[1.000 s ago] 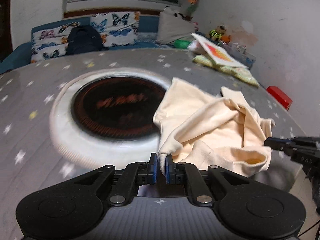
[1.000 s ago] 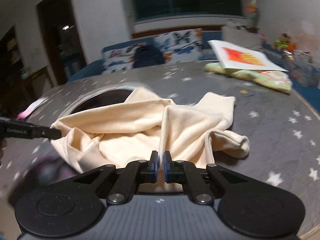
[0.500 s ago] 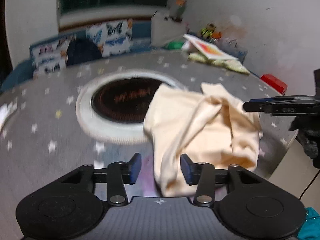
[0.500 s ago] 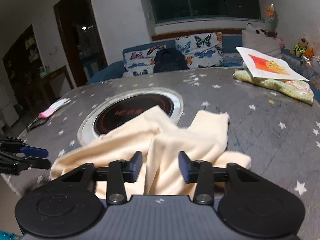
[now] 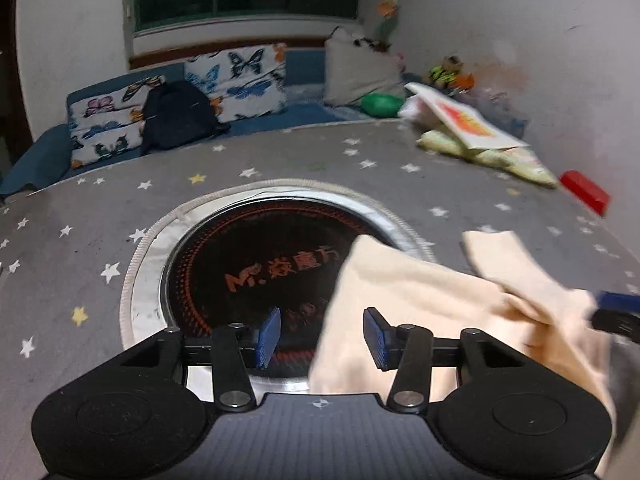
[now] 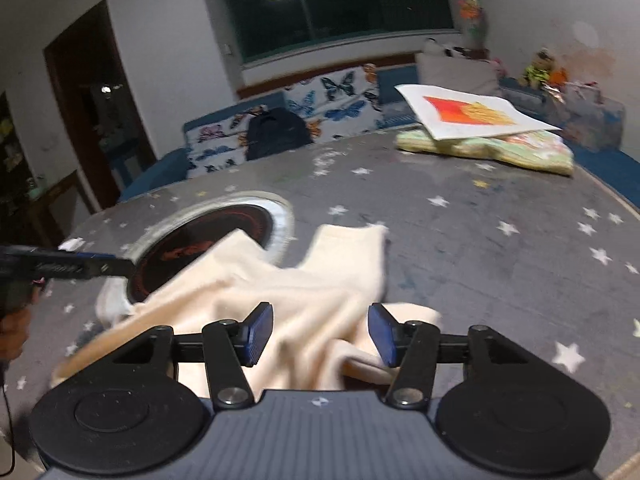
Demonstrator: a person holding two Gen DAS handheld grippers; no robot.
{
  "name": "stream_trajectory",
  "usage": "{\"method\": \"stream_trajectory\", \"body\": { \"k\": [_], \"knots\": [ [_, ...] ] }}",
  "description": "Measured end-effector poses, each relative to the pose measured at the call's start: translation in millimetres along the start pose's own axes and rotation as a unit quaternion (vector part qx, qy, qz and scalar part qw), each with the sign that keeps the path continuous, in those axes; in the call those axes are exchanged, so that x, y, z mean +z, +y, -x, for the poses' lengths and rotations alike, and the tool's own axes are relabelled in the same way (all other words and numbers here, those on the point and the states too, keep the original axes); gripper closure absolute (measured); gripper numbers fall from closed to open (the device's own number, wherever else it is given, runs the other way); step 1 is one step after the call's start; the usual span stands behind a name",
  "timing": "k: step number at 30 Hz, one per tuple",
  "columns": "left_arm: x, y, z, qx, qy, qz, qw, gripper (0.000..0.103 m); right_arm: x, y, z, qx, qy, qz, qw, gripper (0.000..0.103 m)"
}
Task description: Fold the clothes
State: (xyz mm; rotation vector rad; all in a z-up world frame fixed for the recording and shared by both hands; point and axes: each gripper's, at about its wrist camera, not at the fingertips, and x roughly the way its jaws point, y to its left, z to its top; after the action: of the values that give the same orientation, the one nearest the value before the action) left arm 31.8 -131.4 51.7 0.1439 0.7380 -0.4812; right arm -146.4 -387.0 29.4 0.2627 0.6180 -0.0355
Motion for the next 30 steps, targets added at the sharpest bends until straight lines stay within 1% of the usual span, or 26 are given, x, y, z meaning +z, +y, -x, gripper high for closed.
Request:
{"method": "stream_trajectory", "body": {
  "k": [4,7,10,13,14,15,16,17,18,19,22,26,30],
  "knots": [
    [-2.4,-8.2,-31.8,-0.007,0.023,-0.025,0.9994,0.054,-4.1,-8.7,-6.5,-0.008,0.018,-0.004,1.000,0.049],
    [-5.2,-13.7,-47.7,-0.003,0.033,-0.038,0.9987,0.054,-7.8,-9.8,-13.7,-0.006,0.030,0.000,1.000,0.049],
    [-6.8,-16.1,-53.0,-0.013,0.038,-0.041,0.9984,0.054,-11.3,-10.5,-19.3,-0.006,0.039,0.002,0.999,0.049],
    [-7.5,-19.7,-54.9,-0.018,0.035,-0.050,0.9980,0.055,-14.0,-12.7,-23.0,-0.006,0.046,0.002,0.999,0.049],
    [-7.7,-20.2,-55.2,-0.022,0.033,-0.050,0.9979,0.058,-14.0,-13.0,-23.8,-0.006,0.046,0.003,0.999,0.049],
    [-7.5,-20.3,-55.4,-0.028,0.033,-0.050,0.9978,0.066,-13.6,-12.8,-24.3,-0.006,0.047,0.005,0.999,0.049],
    [-7.4,-20.2,-55.1,-0.035,0.032,-0.049,0.9977,0.077,-13.3,-12.2,-25.0,-0.006,0.048,0.007,0.999,0.048],
    [-7.3,-21.1,-54.8,-0.037,0.031,-0.050,0.9976,0.082,-12.9,-11.3,-26.0,-0.006,0.049,0.010,0.999,0.048],
    [-7.9,-22.4,-54.1,-0.037,0.029,-0.054,0.9974,0.091,-12.5,-10.3,-27.1,-0.006,0.050,0.012,0.999,0.047],
    [-8.4,-24.1,-53.2,-0.031,0.027,-0.058,0.9974,0.094,-11.8,-8.7,-29.0,-0.006,0.051,0.017,0.999,0.047],
    [-11.7,-23.2,-50.6,-0.009,0.020,-0.067,0.9975,0.095,-8.3,-2.9,-36.8,-0.006,0.055,0.031,0.998,0.045],
    [-16.7,-3.2,-45.4,0.013,0.017,-0.046,0.9987,0.095,-0.5,7.7,-54.1,0.002,0.056,0.054,0.997,0.044],
    [-21.7,20.9,-37.9,0.052,0.017,-0.028,0.9981,0.096,11.1,24.9,-79.2,0.021,0.058,0.077,0.995,0.044]
  ]
}}
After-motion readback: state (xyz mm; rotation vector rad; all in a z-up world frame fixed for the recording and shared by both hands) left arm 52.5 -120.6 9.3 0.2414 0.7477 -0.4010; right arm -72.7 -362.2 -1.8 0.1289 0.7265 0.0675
